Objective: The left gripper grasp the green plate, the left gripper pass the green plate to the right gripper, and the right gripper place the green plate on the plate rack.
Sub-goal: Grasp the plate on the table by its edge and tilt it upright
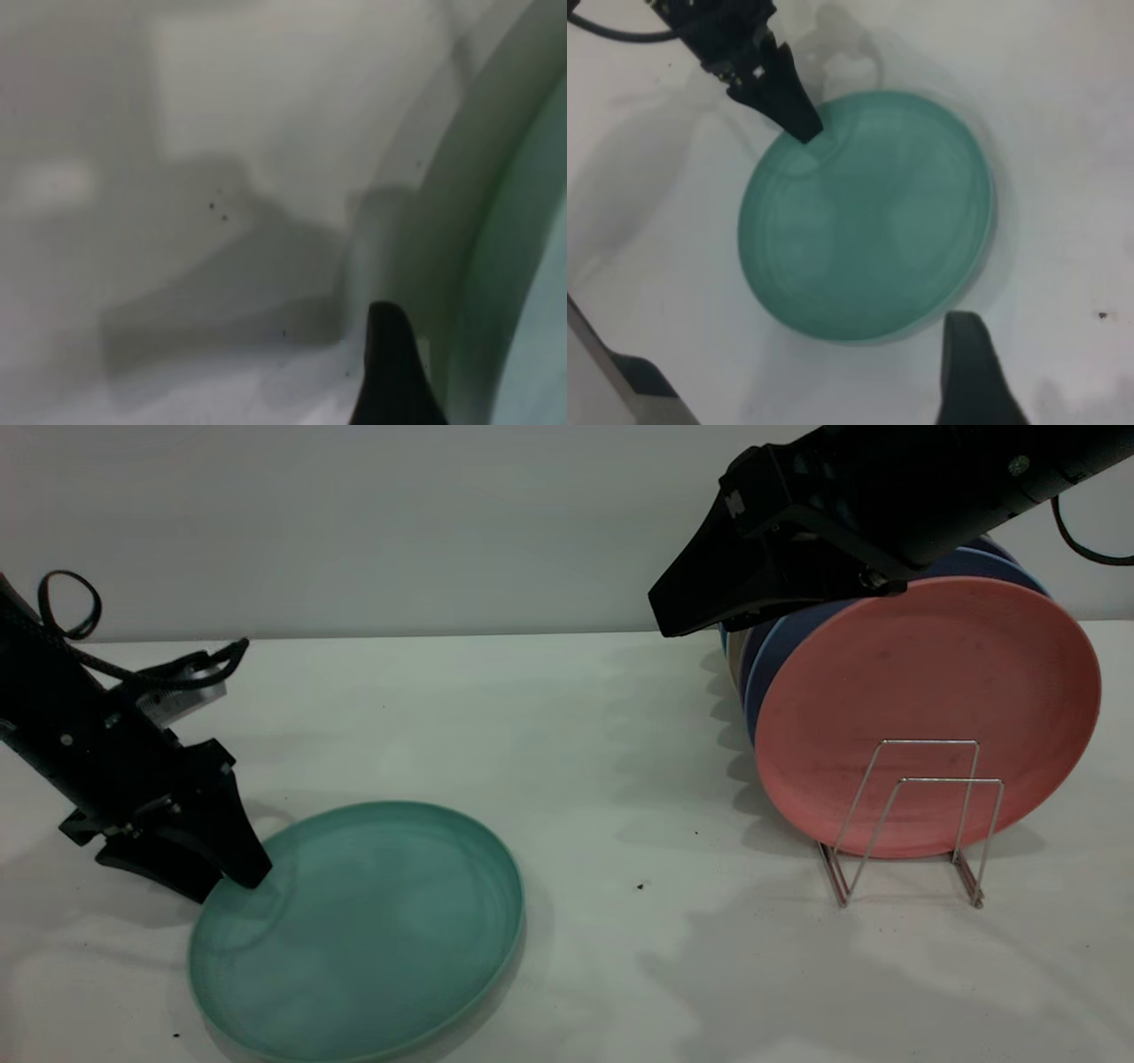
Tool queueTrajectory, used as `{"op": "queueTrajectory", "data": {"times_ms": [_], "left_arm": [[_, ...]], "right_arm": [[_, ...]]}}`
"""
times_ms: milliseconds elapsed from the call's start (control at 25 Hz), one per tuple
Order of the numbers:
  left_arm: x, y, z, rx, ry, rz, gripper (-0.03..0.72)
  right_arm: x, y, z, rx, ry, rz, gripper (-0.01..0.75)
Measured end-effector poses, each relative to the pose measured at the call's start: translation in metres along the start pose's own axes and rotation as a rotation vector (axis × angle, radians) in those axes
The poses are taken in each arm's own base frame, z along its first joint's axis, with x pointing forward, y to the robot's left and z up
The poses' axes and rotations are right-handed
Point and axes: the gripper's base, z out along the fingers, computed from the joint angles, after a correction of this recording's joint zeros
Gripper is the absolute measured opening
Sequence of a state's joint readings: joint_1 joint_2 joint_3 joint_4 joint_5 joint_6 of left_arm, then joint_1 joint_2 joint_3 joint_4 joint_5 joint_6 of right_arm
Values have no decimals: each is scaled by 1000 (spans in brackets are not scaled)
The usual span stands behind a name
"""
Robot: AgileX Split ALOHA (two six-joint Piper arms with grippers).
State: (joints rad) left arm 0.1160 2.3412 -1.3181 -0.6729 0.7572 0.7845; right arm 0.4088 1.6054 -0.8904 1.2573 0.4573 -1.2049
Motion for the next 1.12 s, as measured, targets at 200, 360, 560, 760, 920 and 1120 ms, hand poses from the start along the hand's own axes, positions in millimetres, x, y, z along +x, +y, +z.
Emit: {"op": "queueTrajectory", "data": {"times_ms": [200, 360, 560, 760, 920, 1120], "left_arm": [[1, 3, 9, 12, 16, -11, 507], [1, 4, 13, 28, 21, -23, 462], [1, 5, 16, 36, 26, -31, 280], [1, 6, 18, 33, 29, -47, 49], [2, 6, 18, 33, 31, -67, 26], [-1, 2, 7, 16, 12, 30, 24]], "right_arm": [[0, -1, 0, 8, -3, 1, 458], [0, -1, 0, 8, -4, 0, 458], [0, -1, 0, 8, -4, 0, 458], [0, -1, 0, 8, -4, 0, 458], [-1, -1, 0, 7, -6, 6, 458], [-1, -1, 0, 7, -7, 8, 458]]}}
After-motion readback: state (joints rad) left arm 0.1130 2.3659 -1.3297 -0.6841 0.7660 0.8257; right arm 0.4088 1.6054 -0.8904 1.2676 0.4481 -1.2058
